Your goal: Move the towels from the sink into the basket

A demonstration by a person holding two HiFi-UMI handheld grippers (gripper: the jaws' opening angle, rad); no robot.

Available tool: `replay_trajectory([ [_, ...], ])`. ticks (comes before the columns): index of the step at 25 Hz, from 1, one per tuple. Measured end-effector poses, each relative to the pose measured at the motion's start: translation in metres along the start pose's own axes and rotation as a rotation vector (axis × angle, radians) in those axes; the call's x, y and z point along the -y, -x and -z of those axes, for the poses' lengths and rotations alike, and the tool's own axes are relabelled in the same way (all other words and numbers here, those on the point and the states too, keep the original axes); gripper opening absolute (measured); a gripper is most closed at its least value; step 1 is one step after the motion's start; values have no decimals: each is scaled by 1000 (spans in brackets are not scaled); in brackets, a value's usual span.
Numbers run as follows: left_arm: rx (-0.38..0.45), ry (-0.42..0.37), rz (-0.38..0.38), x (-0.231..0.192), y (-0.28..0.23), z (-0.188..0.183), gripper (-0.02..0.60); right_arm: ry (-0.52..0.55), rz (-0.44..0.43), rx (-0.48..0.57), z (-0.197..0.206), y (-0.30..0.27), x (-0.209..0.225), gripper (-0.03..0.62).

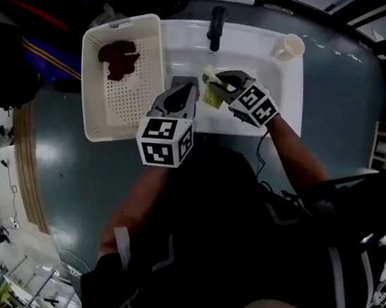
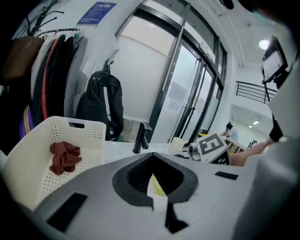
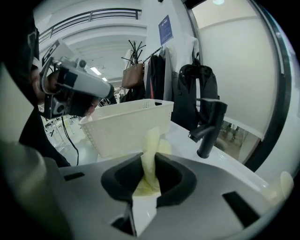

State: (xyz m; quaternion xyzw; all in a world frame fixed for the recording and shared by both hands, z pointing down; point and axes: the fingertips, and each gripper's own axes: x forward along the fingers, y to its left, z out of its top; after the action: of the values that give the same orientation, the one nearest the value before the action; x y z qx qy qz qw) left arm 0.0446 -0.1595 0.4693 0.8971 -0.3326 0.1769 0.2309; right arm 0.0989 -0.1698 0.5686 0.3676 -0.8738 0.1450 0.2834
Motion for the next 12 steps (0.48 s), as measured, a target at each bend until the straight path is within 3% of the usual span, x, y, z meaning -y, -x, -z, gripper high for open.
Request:
replay_trajectory([
  [12, 127, 28, -87, -65, 75, -43, 3, -18, 10, 115, -107, 9, -47, 72],
])
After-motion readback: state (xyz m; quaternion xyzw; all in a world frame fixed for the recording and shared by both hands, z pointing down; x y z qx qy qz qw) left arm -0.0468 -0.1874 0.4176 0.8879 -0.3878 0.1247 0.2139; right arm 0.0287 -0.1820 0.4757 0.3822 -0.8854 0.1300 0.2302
